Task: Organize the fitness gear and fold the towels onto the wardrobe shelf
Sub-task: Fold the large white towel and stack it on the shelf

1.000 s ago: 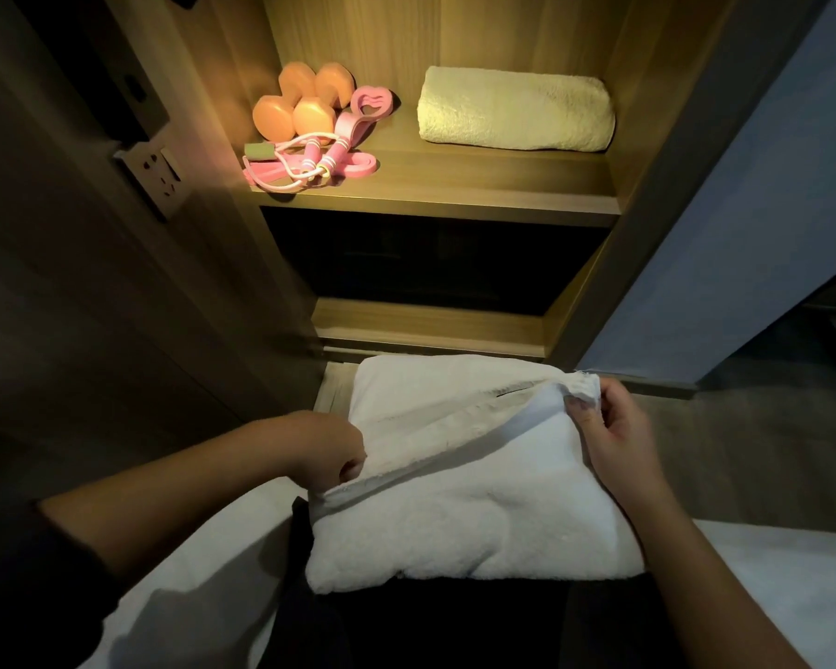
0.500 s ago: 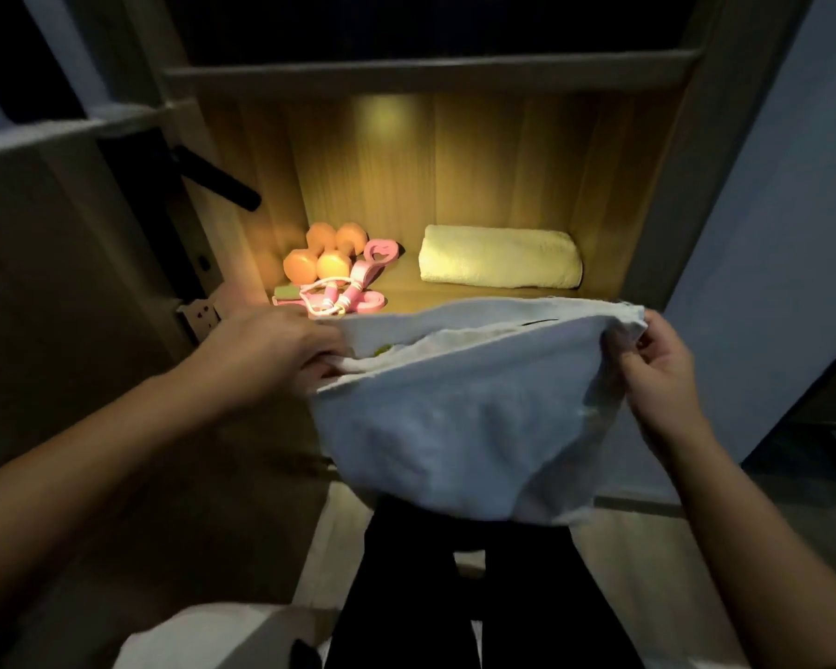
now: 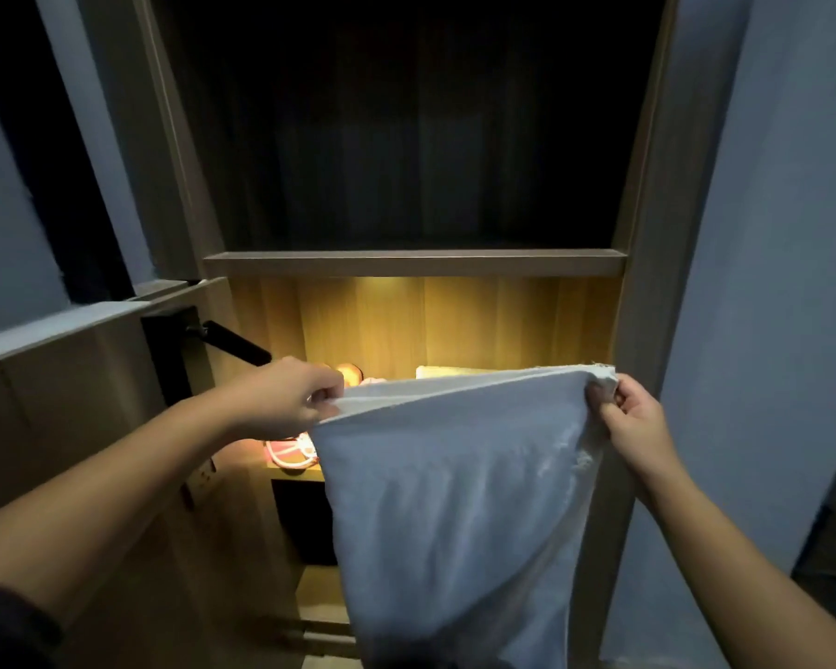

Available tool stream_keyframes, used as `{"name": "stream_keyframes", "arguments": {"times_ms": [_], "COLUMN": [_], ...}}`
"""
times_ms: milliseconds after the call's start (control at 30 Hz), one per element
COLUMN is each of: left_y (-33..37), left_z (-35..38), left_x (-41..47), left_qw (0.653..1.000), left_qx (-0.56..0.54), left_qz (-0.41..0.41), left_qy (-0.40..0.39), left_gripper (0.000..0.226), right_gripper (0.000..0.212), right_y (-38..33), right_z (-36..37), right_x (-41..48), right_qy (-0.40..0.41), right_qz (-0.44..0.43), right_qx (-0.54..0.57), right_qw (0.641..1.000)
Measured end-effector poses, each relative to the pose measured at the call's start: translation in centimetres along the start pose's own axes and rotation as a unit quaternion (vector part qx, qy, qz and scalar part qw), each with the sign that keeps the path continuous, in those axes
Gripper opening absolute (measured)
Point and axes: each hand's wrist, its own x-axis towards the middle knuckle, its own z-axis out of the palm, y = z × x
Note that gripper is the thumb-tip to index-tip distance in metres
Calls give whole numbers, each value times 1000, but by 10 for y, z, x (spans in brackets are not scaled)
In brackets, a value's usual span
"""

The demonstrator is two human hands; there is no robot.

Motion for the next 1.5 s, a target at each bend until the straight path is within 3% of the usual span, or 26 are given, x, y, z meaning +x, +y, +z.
{"name": "stream_keyframes", "arguments": {"times_ms": [200, 433, 500, 633, 700, 900, 1033, 1233, 1500], "left_y": [6, -11, -13, -14, -14, -10, -4, 4, 9], "left_z": [11, 18, 26, 44, 53, 74, 84, 93, 94], "left_x": [14, -3, -6, -13, -16, -28, -29, -32, -39], "left_qw": [984, 998, 998, 997, 997, 988, 986, 983, 968], "left_qx": [139, -48, -47, -58, -45, -5, 20, 20, 19], "left_qz": [40, 31, 35, 44, 45, 107, 134, 170, 219], "left_qy": [-102, -35, -32, 3, 35, 113, 98, 71, 123], "left_gripper": [12, 14, 12, 11, 14, 20, 27, 45, 53], "right_gripper": [28, 18, 19, 52, 56, 55, 60, 21, 32], "right_y": [5, 16, 17, 15, 11, -2, -8, -11, -11], "right_z": [14, 1, 1, 3, 6, 6, 5, 7, 8], "right_x": [-3, 1, -2, -5, -5, -7, -9, -9, -8], "right_qy": [-45, -7, -11, 0, 1, 1, 4, 14, 20], "right_qz": [-9, -8, -10, 0, 9, 12, 27, 39, 63], "right_qx": [-22, 16, 15, 28, 39, 43, 47, 49, 51], "right_qw": [999, 1000, 1000, 1000, 999, 999, 999, 998, 996]}}
